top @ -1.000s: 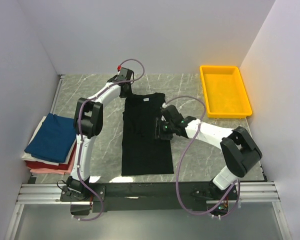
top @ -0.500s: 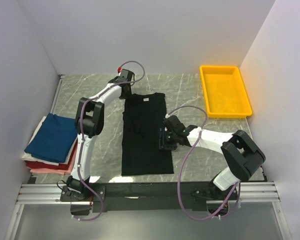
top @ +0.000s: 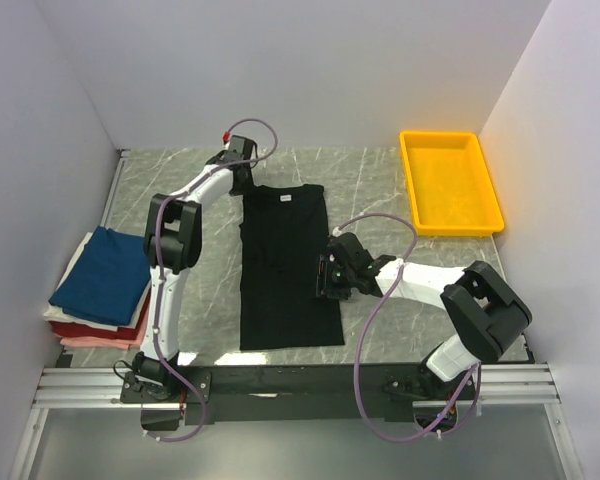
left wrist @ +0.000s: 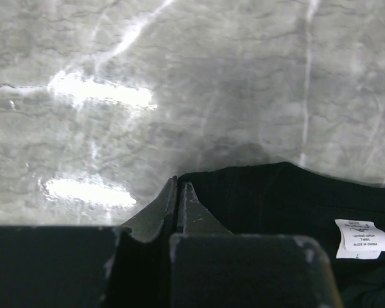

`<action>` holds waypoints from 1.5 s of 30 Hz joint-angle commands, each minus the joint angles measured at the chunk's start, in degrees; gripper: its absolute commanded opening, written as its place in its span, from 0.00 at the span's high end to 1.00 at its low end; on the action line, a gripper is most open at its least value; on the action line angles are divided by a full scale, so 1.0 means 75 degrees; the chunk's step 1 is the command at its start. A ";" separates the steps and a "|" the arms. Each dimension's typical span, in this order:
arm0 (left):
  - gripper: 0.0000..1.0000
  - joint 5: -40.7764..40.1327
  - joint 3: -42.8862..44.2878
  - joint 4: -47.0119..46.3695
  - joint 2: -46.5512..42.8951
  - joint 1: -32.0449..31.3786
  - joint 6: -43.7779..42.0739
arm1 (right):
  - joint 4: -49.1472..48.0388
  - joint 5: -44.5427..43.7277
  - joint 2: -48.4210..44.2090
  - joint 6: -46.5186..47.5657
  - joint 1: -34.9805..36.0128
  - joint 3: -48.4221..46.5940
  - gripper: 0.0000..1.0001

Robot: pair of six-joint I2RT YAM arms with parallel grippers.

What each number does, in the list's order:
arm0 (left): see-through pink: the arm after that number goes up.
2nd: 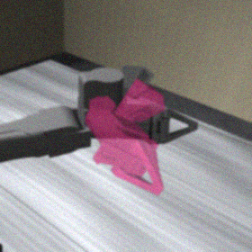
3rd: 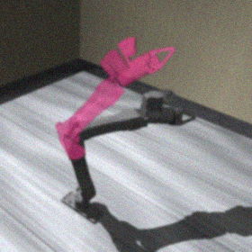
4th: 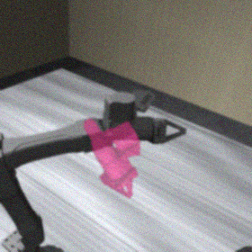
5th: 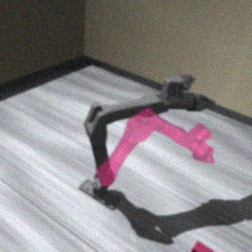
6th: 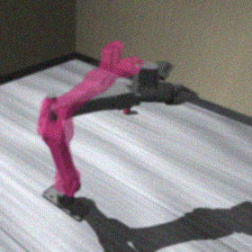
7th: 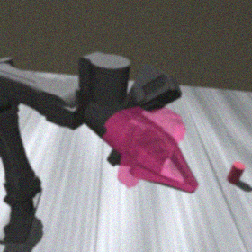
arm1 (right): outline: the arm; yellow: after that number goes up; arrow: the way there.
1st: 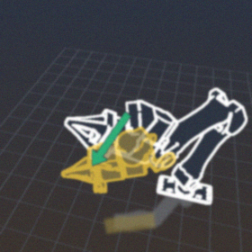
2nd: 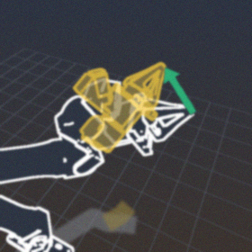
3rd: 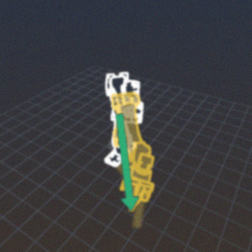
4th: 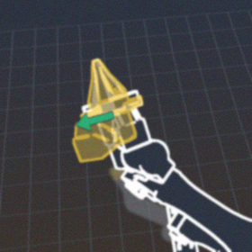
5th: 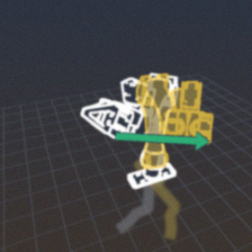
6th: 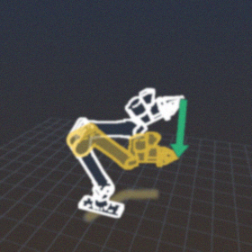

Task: Fold and stack the t-shirts
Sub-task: Fold the tshirt

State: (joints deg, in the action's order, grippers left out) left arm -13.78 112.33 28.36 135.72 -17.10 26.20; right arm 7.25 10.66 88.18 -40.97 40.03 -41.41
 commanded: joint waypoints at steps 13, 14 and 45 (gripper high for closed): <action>1.00 0.1755 -0.0599 -0.1239 -0.0823 0.0968 0.0843 | 0.0265 -0.0319 0.0477 -0.0150 0.0018 0.0599 0.49; 1.00 0.1744 -0.0541 -0.1192 -0.0788 0.1003 0.0843 | 0.0264 -0.0319 0.0477 -0.0151 0.0006 0.0599 0.49; 0.96 0.0863 -0.1970 -0.0699 -0.3002 0.0359 0.1933 | 0.1096 -0.0506 0.3215 0.0576 -0.2466 -0.5879 0.53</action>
State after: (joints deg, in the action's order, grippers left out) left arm -7.20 98.74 24.25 115.44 -11.81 39.42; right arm 14.09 7.97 107.68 -36.80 23.09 -80.18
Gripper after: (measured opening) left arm 0.071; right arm 0.477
